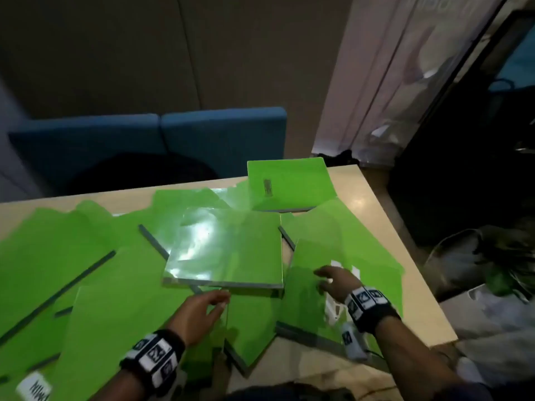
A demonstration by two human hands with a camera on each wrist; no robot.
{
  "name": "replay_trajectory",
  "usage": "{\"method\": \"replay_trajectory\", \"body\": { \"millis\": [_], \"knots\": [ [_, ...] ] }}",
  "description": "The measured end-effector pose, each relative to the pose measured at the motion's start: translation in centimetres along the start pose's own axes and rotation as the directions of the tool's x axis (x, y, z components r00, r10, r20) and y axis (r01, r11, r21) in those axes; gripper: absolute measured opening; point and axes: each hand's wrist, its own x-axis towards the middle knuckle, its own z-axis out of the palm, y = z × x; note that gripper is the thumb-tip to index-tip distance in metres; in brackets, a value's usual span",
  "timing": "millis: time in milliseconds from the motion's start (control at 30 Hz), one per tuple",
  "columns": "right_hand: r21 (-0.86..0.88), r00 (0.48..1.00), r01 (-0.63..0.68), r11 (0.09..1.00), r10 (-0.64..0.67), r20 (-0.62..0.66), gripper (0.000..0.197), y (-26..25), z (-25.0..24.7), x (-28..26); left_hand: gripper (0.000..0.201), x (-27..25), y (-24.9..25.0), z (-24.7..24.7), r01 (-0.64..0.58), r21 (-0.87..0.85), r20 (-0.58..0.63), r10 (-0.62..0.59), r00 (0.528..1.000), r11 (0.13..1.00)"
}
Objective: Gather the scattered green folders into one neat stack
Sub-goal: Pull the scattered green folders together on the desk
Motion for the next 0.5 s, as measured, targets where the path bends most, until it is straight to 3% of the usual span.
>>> {"method": "replay_trajectory", "body": {
  "millis": [100, 200, 300, 367, 500],
  "knots": [
    [0.038, 0.996, -0.074, 0.997, 0.075, -0.041, 0.055, 1.1, -1.3, 2.5, 0.034, 2.6, 0.7, 0.4, -0.058, 0.168, -0.065, 0.069, 0.995, 0.984],
    [0.1, 0.966, -0.175, 0.98, 0.19, -0.177, 0.076, 3.7, -2.7, 4.6, 0.046, 3.9, 1.0, 1.0, 0.011, 0.339, -0.024, -0.003, 1.0, 0.941],
    [0.038, 0.952, -0.256, 0.966, 0.259, -0.165, 0.098, 6.5, -2.9, 5.6, 0.055, 4.3, 0.5, 1.6, 0.084, 0.466, 0.061, -0.126, 0.99, 0.881],
    [-0.081, 0.96, -0.257, 0.963, 0.244, -0.139, 0.102, 7.8, -2.4, 5.6, 0.055, 4.2, 0.1, 1.9, 0.106, 0.492, 0.061, -0.156, 0.986, 0.864],
    [-0.29, 0.961, -0.223, 0.931, 0.16, -0.226, 0.092, 8.9, -2.0, 5.7, 0.051, 4.2, -0.5, 2.1, 0.119, 0.495, 0.026, -0.151, 0.988, 0.86]
  ]
}}
